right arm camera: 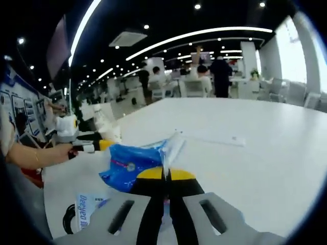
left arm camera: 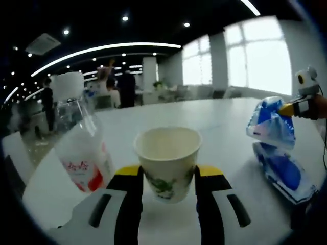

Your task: Arrange the tabletop items into an orderly group along one side of the table until the central work area is clear of visible clutter.

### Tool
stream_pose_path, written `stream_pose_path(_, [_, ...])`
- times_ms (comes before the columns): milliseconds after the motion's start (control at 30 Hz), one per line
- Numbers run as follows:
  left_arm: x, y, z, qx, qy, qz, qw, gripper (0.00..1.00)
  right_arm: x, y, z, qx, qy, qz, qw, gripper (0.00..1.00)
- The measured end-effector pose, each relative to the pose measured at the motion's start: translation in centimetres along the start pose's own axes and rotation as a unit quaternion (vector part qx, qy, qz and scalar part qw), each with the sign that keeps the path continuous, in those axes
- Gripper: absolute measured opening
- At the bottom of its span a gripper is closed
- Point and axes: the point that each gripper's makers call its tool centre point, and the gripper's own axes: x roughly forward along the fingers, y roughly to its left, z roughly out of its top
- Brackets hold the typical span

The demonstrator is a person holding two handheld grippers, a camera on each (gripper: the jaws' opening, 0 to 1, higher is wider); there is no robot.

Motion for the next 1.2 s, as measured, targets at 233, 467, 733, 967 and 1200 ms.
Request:
stream_pose_path(233, [0.3, -0.6, -0.5, 0.031, 0.005, -0.004, 0.9995, 0.37, -1.1, -2.3, 0.3, 0.021, -0.011, -0.019, 0.9995, 0.01])
stream_pose_path(467, [0.8, -0.3, -0.9, 0.016, 0.002, -0.001, 0.9999, 0.37, -2.0, -3.3, 0.3, 0.029, -0.017, -0.033, 0.9989, 0.01])
stream_pose_path(733, [1.0, -0.5, -1.6, 0.002, 0.0, 0.001, 1.0, 0.38, -3.0, -4.2, -0.6, 0.038, -0.011, -0.049, 0.998, 0.01])
stream_pose_path(967, [0.8, -0.5, -1.9, 0.008, 0.012, 0.004, 0.9999, 0.38, -3.6, -4.9, -1.0, 0.046, -0.009, -0.062, 0.997, 0.01])
stream_pose_path(1200, [0.0, -1.1, -2.3, 0.018, 0.023, 0.001, 0.9996, 0.42, -4.2, -6.1, -0.9, 0.053, -0.015, -0.073, 0.9958, 0.02])
